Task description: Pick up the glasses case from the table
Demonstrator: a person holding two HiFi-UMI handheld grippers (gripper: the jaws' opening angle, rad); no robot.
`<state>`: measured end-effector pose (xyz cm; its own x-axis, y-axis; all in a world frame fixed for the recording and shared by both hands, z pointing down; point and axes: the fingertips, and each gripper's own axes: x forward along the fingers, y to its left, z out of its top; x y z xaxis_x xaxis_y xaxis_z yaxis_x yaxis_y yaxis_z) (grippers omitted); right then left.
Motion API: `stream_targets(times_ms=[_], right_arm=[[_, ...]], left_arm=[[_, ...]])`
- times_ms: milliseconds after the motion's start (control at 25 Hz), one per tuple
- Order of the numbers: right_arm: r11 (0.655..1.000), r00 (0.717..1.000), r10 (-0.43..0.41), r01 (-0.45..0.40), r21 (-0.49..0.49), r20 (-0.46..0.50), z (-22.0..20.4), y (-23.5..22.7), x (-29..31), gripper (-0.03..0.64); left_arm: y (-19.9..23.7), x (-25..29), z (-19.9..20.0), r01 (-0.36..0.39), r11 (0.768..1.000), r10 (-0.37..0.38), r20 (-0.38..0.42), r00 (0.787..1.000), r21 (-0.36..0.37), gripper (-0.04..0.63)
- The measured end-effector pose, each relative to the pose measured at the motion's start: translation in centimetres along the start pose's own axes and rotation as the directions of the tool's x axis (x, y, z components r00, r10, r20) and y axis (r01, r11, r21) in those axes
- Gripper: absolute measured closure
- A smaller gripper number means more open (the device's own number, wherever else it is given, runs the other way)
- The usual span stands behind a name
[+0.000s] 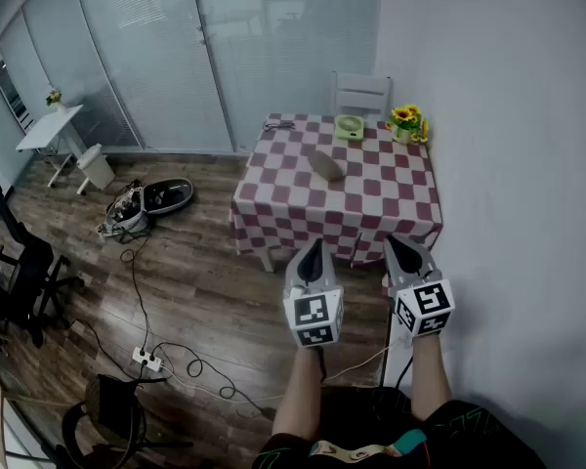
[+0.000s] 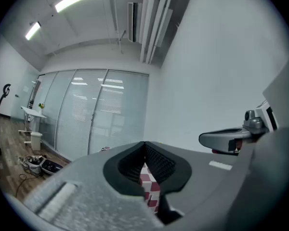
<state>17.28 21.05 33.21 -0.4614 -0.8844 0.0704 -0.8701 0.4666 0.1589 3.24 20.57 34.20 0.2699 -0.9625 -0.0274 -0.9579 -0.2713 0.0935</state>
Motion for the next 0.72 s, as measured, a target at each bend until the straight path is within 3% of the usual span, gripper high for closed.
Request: stream_targets(times_ms=[560, 720], right_arm=[[0.999, 0.999, 0.006, -0.009, -0.051, -0.047, -0.6, 3.0, 0.3, 0.612], [0.999, 0.997, 0.002, -0.005, -0.038, -0.071, -1.3, 2.8, 1.0, 0.612]], left_arm=[[2.7, -1.0, -1.8, -0.015, 1.000, 0.015, -0.054, 0.998, 0.005, 0.584], [3.9, -1.1, -2.0, -0.036, 0.998, 0.034, -0.041, 0.999, -0.048, 0.584]])
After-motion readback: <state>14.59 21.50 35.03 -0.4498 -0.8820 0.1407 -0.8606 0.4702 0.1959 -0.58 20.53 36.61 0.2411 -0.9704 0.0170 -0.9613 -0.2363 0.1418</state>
